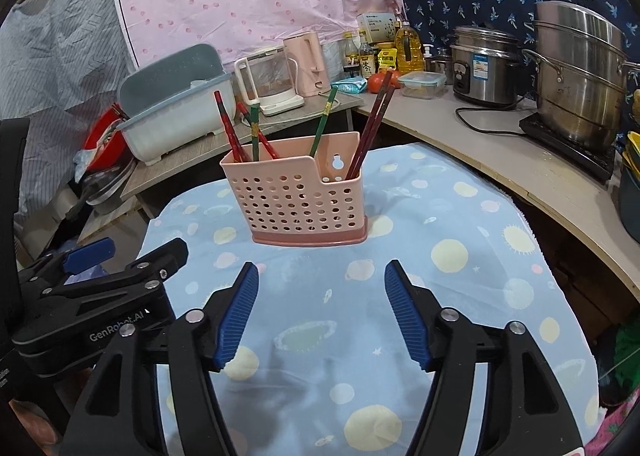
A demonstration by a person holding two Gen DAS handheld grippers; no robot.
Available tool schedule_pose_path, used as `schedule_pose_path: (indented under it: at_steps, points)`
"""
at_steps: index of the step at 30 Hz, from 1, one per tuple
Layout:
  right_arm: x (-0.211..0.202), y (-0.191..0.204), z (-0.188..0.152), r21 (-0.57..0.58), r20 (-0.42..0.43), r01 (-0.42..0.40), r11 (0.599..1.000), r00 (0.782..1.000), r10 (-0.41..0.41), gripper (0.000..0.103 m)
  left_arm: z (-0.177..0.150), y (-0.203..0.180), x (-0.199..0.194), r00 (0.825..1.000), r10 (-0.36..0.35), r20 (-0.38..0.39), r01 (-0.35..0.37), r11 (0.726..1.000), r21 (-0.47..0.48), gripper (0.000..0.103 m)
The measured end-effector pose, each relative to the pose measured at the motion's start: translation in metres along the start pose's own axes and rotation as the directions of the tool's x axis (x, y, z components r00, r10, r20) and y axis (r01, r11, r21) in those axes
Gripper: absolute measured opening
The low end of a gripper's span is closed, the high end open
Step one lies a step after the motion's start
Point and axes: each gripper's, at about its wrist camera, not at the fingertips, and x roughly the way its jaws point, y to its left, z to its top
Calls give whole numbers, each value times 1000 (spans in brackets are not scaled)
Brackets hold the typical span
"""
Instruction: Organize utensils
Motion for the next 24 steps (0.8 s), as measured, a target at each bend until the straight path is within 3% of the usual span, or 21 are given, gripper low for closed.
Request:
schedule_pose_path:
  at_steps: [10, 19, 21, 24]
  points:
    - [-6, -5, -8, -7, 2, 28, 1000, 1000, -28, 83, -9, 4, -5, 1000, 5, -11, -6, 1000, -13, 94]
    - [-8, -9, -10, -16, 2, 44, 999, 999, -44, 88, -16, 4, -5, 1000, 15, -27, -15, 1000, -14, 95]
    - [-8, -10, -11, -12, 2, 47, 999, 999, -47, 97, -17, 4, -5, 999, 19, -27, -19, 1000, -13, 95]
    - [-9, -11, -12, -14, 6, 51, 999, 999, -51, 97, -17, 4, -5, 999, 16, -27, -17, 1000, -12, 96]
